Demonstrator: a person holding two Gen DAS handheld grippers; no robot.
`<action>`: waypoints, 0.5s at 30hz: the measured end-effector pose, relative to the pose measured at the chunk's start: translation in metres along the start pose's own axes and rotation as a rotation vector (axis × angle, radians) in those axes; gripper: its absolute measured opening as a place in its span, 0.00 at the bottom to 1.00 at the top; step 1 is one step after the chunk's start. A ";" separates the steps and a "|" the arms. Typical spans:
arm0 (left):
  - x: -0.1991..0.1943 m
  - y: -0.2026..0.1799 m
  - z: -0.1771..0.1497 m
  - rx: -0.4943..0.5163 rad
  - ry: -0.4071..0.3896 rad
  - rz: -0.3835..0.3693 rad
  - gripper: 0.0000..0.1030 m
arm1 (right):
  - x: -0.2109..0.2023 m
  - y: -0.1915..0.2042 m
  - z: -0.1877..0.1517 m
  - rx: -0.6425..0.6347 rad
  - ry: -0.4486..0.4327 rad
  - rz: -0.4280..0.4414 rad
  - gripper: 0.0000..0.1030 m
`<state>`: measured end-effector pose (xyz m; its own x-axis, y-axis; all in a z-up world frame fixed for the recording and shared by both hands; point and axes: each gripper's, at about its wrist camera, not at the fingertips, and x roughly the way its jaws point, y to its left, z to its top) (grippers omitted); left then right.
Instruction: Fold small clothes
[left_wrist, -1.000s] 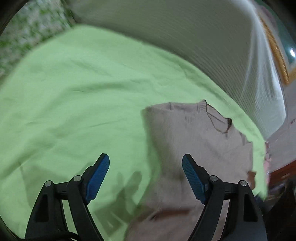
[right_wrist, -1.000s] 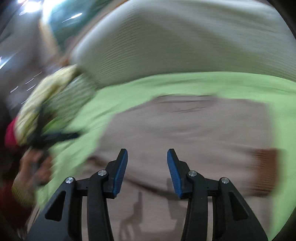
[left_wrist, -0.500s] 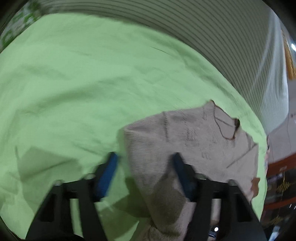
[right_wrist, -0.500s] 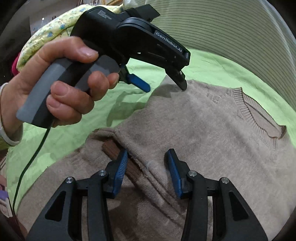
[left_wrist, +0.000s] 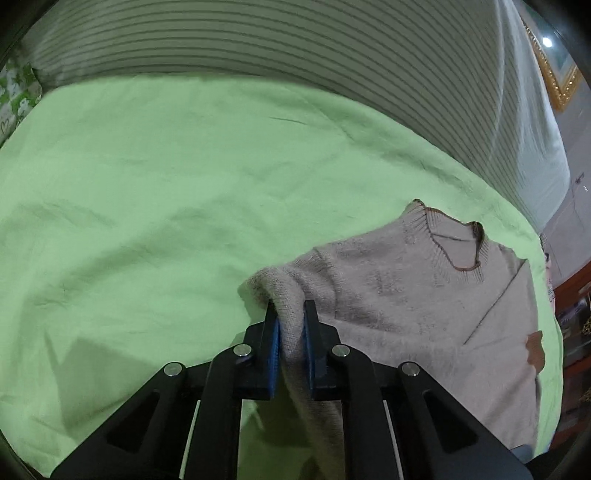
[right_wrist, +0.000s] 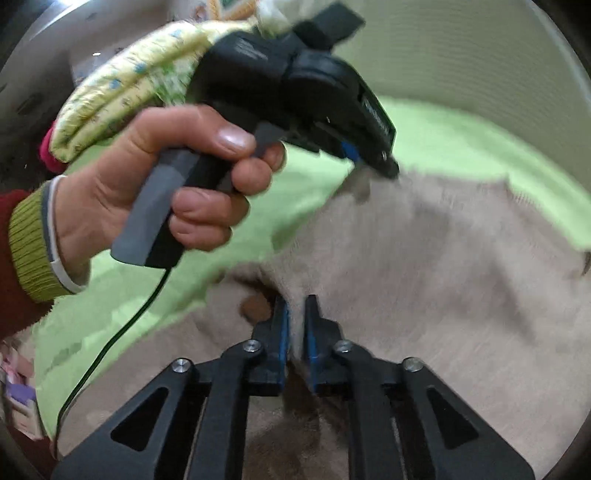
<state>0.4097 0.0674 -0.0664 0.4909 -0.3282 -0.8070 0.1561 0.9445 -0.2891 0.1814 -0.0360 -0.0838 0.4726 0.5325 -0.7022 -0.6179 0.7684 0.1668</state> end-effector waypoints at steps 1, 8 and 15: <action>-0.005 0.000 -0.001 0.008 -0.016 0.016 0.15 | -0.007 0.000 0.001 0.027 -0.017 0.024 0.23; -0.072 0.001 -0.030 -0.004 -0.060 0.069 0.40 | -0.055 -0.004 -0.002 0.120 -0.130 0.065 0.53; -0.101 -0.019 -0.124 0.045 -0.014 0.057 0.60 | -0.145 -0.068 -0.056 0.315 -0.216 -0.272 0.53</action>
<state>0.2504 0.0808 -0.0432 0.5118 -0.2734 -0.8144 0.1654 0.9616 -0.2189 0.1201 -0.1850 -0.0322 0.7314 0.3327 -0.5953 -0.2479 0.9429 0.2223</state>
